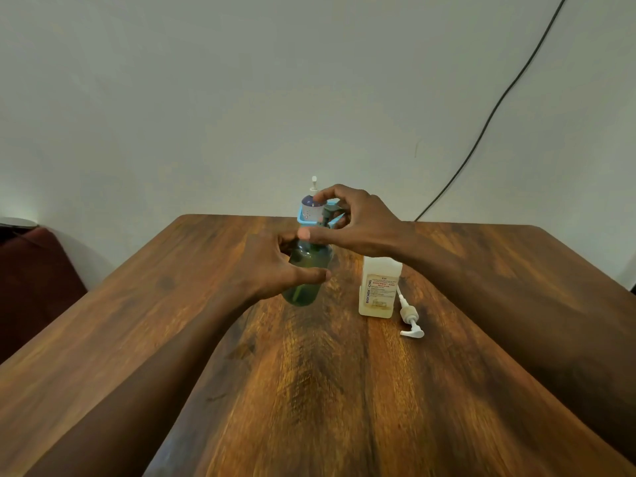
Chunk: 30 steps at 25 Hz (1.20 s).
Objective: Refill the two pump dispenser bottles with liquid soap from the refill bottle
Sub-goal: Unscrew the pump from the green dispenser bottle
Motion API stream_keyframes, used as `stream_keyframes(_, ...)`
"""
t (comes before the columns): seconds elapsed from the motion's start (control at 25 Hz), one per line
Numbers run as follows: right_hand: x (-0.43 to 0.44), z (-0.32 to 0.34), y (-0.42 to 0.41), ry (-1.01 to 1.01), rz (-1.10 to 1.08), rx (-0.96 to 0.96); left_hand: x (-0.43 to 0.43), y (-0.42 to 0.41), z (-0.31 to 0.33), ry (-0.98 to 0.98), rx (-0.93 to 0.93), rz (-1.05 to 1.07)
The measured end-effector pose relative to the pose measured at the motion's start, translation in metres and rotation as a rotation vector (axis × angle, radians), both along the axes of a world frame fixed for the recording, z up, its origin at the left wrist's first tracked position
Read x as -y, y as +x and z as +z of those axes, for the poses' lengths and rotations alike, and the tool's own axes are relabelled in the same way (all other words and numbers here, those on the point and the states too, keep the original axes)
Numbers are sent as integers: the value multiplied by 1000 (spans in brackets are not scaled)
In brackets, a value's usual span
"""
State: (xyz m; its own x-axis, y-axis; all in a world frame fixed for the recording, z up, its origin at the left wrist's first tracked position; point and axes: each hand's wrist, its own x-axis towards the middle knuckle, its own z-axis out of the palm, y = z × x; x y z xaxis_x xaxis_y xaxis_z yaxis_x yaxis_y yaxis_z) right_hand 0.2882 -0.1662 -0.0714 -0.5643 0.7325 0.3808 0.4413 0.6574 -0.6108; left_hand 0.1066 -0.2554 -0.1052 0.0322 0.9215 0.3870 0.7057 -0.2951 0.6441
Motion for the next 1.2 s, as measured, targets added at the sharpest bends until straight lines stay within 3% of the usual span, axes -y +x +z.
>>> stream_keyframes(0.12,0,-7,-9,173,-58,-1,-3,-4,-6,-10,-25,-4)
stream_keyframes(0.28,5,-6,-4,-4,69,-7,-4,-16,-9,-95,-57,-27)
stream_keyframes(0.44,5,-10,-2,-48,159,39,-5,-18,-22,-100,-94,-30)
stream_keyframes(0.6,13,-12,-7,4,46,188,-8,-12,-26,-37,-65,-26)
stream_keyframes(0.72,11,-17,-12,117,-16,114,-11,-10,-28,-32,-61,-29)
stream_keyframes(1.0,8,-18,-5,82,99,124,-33,-42,-51,-275,-97,-27)
stream_keyframes(1.2,4,-19,-1,109,8,33,-41,-58,-64,-273,-38,86)
